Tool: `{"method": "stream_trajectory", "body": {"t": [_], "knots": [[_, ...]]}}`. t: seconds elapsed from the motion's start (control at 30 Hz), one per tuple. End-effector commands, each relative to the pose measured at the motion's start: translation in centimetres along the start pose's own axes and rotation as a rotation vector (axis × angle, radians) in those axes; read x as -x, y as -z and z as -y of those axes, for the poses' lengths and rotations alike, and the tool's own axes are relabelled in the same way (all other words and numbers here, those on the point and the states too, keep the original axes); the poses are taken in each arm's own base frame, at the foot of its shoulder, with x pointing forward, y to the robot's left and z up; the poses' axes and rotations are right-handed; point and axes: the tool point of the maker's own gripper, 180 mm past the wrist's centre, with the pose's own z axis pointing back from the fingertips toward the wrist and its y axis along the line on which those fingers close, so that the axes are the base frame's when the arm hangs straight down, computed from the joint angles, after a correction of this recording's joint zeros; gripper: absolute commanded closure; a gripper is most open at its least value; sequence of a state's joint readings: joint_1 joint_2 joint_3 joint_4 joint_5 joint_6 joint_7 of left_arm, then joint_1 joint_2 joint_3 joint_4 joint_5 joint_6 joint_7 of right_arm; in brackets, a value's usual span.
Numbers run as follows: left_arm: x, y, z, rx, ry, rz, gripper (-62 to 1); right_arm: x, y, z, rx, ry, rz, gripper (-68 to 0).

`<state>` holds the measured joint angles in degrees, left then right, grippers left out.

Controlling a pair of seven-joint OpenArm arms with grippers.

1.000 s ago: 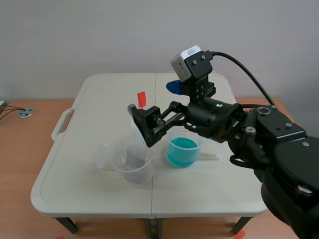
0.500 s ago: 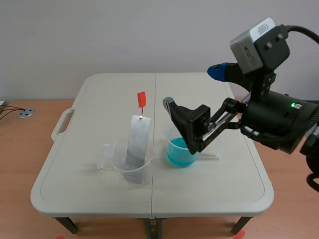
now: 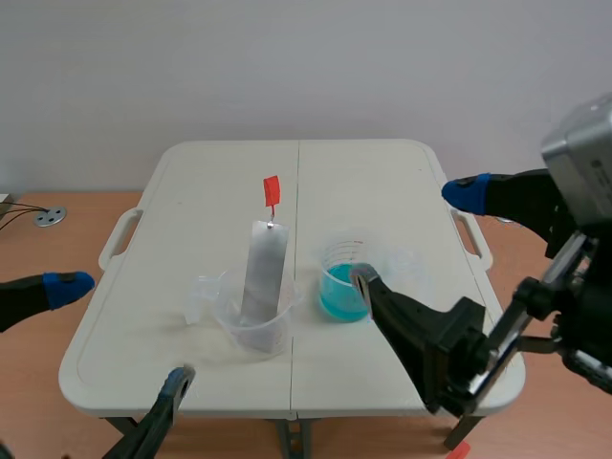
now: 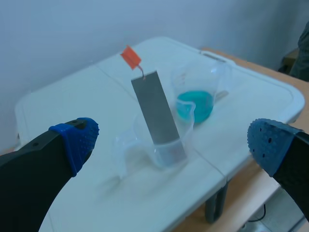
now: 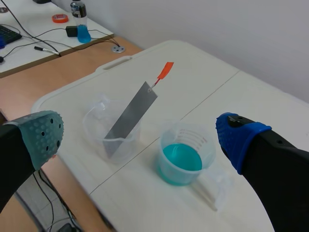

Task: Hold the metal plate by the orange handle, dip it into the blue solution, take it out and point at it, then put the plate back in the beaker on the left.
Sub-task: 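Return to the home posture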

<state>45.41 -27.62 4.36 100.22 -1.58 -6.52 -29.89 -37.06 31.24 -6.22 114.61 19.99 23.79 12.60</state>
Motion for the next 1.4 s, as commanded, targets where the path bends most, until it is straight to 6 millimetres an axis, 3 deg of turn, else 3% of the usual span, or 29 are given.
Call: {"method": "stream_trajectory", "body": {"t": [0.0,0.3,0.6,1.37], "knots": [[-1.1,0.4,0.3,0.003,-0.011,0.029,-62.3,-0.6,-0.5,-0.1,-0.003,0.005,0.025,-66.3],[-5.7,1.9,0.7,0.023,0.018,0.093,-62.3,0.3,-3.3,-1.5,0.001,0.055,0.002,-66.3],[-8.6,2.5,0.9,0.029,0.034,0.126,-62.3,0.8,-3.4,-1.6,0.002,0.058,-0.026,-66.3],[-8.7,2.6,0.9,0.030,0.038,0.121,-62.3,1.6,-3.4,-1.6,0.001,0.057,-0.070,-66.3]]}}
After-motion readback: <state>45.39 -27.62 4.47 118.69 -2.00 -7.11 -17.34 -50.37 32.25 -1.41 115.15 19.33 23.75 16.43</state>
